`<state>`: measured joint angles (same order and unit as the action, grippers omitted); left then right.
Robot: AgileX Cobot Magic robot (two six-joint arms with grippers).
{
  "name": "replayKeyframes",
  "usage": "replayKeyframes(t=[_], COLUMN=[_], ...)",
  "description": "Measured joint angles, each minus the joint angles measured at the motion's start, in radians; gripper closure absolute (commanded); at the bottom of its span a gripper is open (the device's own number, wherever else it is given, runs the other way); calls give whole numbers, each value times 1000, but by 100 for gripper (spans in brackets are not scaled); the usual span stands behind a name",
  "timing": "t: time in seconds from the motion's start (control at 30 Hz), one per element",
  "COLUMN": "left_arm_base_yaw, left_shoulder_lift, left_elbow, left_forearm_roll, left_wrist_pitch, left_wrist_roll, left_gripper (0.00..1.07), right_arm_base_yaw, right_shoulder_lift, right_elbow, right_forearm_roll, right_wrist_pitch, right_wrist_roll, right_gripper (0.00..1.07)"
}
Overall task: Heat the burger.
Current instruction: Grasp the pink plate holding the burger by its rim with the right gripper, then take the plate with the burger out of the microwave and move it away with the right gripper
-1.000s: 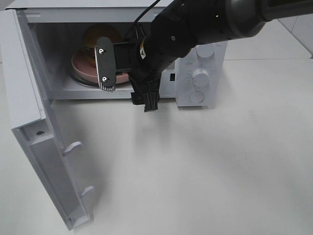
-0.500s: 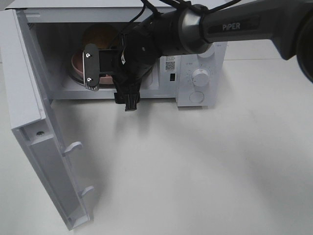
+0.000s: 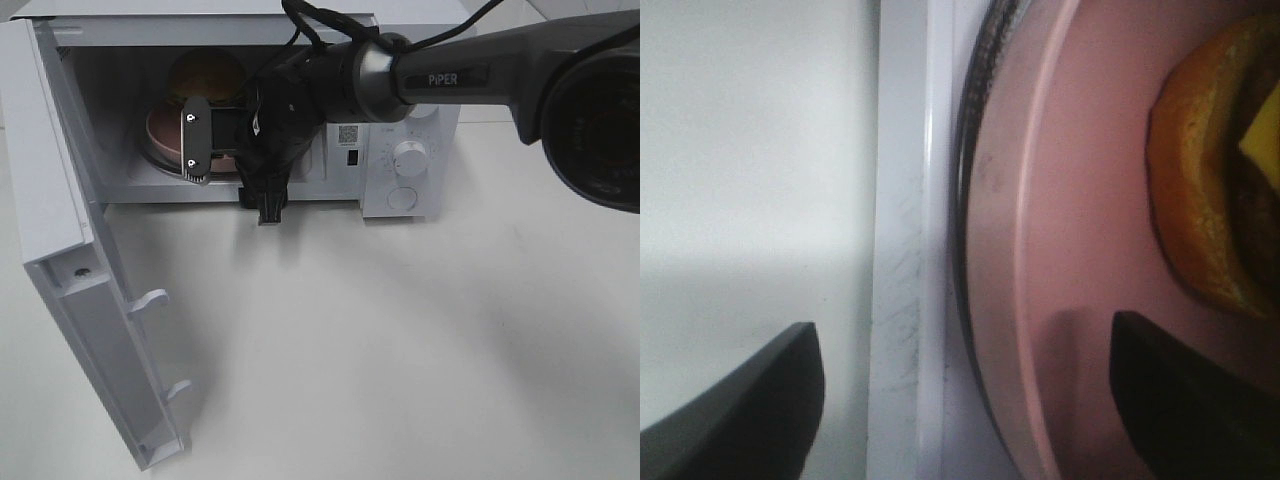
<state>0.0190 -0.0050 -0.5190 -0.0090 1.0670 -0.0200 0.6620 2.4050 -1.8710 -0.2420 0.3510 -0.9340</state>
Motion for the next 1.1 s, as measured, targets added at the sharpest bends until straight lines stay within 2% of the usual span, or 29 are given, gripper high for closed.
replayKeyframes(t=[0.07,0.13,0.17,0.2,0.23,0.27,0.3,0.33,0.37,0.4,0.6,0.97,1.07,1.1], left_arm_base_yaw=[0,0,0,0,0,0,0,0,0,0,0,0,0,0], left_shoulder_lift=[0,0,0,0,0,0,0,0,0,0,0,0,0,0], left_elbow=[0,0,0,0,0,0,0,0,0,0,0,0,0,0], left_forearm_roll=[0,0,0,0,0,0,0,0,0,0,0,0,0,0], left_wrist_pitch=[0,0,0,0,0,0,0,0,0,0,0,0,0,0], left_wrist_roll=[0,0,0,0,0,0,0,0,0,0,0,0,0,0], left_gripper=[7,7,7,7,7,7,7,7,7,7,7,7,7,7], right_arm_base_yaw=[-5,-6,-6,-6,-6,-6,-6,-6,-6,-3,0,12,22,25], right_shoulder_lift=[5,5,5,5,5,5,5,5,5,5,4,-22,-42,-63], right_elbow=[0,-1,-1,-3,-3,-3,-3,-3,-3,-3,-10,-9,18,56], right_forearm_roll=[0,1,1,1,1,1,1,1,11,15,2,-2,-5,-5], right_wrist_pitch=[0,0,0,0,-1,-1,-3,-3,12,17,6,100,102,78], right_wrist_roll=[-4,-8,-8,-11,-13,-13,-20,-20,-27,-39,-51,-140,-140,-140], right_gripper=[38,58,58,66,82,82,90,90,103,107,107,107,107,107])
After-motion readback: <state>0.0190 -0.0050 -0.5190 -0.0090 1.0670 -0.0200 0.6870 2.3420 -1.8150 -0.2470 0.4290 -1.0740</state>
